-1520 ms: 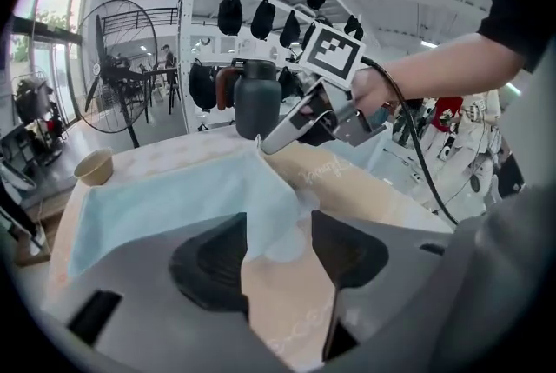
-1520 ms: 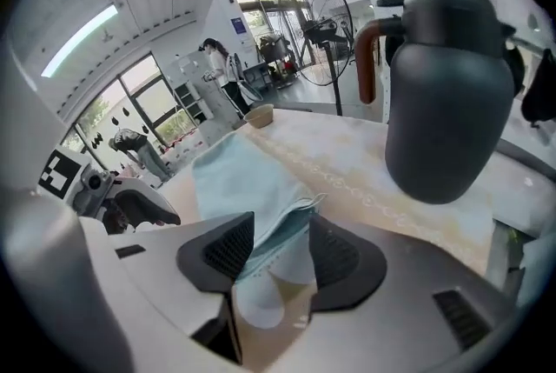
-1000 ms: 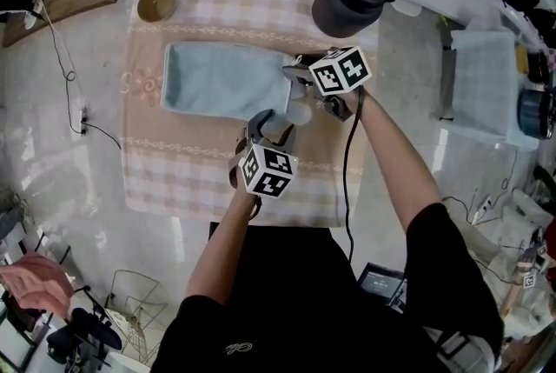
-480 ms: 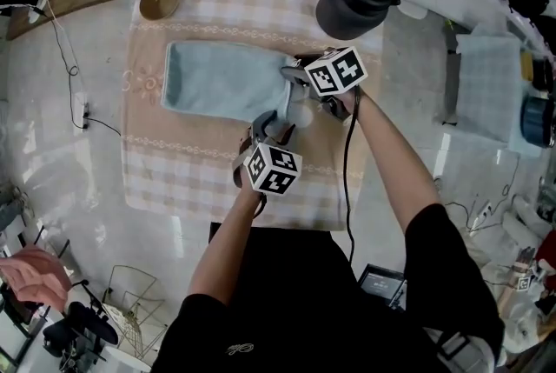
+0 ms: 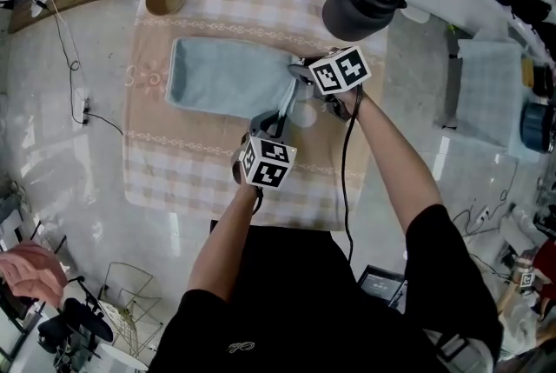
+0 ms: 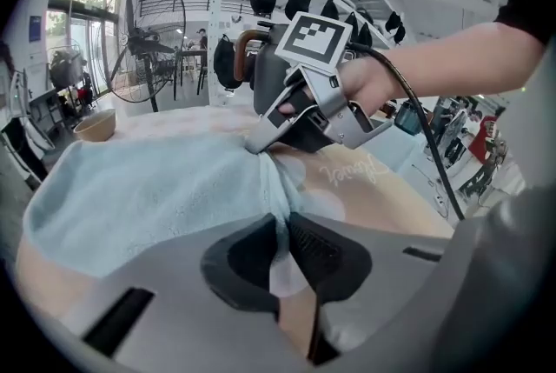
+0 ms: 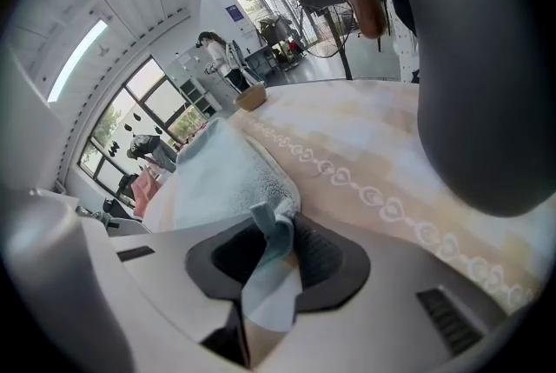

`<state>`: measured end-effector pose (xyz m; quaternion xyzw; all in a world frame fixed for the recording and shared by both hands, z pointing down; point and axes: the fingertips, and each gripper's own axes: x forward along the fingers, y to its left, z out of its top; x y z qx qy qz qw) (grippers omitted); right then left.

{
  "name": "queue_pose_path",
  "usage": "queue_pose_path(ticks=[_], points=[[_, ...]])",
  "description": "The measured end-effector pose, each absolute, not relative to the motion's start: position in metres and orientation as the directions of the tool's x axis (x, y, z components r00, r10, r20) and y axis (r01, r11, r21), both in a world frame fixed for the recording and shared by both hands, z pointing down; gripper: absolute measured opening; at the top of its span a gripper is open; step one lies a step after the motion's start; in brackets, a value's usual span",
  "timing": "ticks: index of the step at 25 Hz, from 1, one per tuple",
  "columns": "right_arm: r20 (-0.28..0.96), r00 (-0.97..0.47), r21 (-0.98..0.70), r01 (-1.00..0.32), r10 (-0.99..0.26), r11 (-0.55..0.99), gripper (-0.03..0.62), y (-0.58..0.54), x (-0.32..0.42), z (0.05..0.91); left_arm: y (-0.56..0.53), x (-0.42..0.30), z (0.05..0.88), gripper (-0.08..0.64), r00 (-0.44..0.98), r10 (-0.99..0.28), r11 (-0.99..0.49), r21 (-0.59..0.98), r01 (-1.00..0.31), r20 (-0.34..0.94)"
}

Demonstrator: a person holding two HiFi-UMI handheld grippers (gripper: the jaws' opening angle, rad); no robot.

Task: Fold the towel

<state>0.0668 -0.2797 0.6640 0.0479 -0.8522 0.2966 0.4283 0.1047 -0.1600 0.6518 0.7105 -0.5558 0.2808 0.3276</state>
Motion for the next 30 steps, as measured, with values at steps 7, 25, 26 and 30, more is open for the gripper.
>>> queue_pose_path(ticks=[7,25,26,30], points=[[0.762,-0.621,-0.466,-0.326,0.185,0.822,0.054,-0.276,0.065,0.651,-0.158,0.097,0.636,0.046,0.268,-0.646,-0.135,0.238,-0.962,0.715],[0.818,-0.557,-0.374,-0.329,0.142,0.867,0.049,-0.258,0.025,0.587,-0.139,0.045,0.579,0.046,0.291,-0.724,-0.072,0.350,-0.934,0.626],[0.821,-0.554,-0.368,-0.328,0.139,0.870,0.049,-0.256,0.021,0.583,-0.137,0.041,0.577,0.046,0.290,-0.729,-0.067,0.357,-0.932,0.620],[0.833,-0.540,-0.343,-0.330,0.123,0.879,0.049,-0.249,0.003,0.571,-0.131,0.023,0.569,0.046,0.291,-0.751,-0.049,0.390,-0.920,0.593]])
